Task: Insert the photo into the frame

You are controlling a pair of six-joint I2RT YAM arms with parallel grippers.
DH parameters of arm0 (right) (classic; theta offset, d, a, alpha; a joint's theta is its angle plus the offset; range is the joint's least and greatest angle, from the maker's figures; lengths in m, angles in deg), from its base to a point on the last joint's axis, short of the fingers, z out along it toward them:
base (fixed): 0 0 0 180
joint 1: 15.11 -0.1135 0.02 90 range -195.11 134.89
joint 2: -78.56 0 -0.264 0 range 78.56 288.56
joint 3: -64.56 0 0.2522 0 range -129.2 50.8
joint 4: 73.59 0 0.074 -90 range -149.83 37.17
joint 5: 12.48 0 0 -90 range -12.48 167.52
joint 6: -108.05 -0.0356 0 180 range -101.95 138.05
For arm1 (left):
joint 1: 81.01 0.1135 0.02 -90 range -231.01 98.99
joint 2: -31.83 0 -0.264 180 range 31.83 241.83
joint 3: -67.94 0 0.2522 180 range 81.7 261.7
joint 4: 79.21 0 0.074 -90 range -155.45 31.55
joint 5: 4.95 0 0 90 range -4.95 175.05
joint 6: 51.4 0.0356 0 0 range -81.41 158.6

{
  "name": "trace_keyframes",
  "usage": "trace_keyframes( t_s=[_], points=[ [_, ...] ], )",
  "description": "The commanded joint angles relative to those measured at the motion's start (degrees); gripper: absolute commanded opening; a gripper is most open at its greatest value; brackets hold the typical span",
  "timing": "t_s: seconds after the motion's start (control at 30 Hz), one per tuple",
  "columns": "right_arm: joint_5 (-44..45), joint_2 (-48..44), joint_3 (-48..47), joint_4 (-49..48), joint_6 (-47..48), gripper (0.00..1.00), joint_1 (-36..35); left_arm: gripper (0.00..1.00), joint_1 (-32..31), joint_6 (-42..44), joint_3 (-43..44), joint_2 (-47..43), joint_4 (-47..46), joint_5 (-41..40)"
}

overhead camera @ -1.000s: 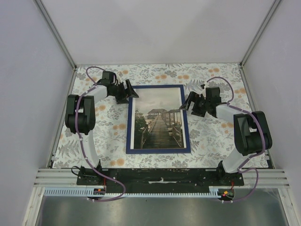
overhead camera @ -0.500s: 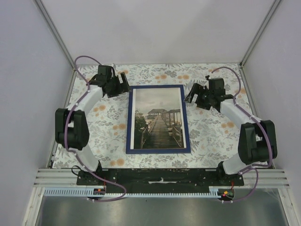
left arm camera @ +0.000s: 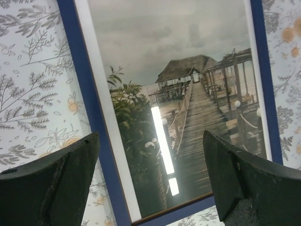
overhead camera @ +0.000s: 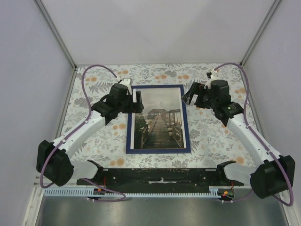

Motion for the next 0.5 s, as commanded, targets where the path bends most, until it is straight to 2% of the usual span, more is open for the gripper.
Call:
trace_keyframes(
  t_s=[0.0, 0.13, 0.47],
  points=[
    [3.0, -4.8, 2.9, 0.5, -1.3, 0.98, -0.3, 0.96, 0.3, 1.6, -3.7, -5.6, -1.4, -3.5],
    [4.2, -6.9, 4.2, 0.4, -1.5, 0.98, -0.4, 0.96, 0.3, 2.5, -5.4, -8.1, -3.0, -5.2],
    [4.8, -6.1, 1.5, 1.2, -0.8, 0.98, -0.4, 0.97, 0.3, 2.6, -4.8, -7.4, -3.2, -6.1]
  ],
)
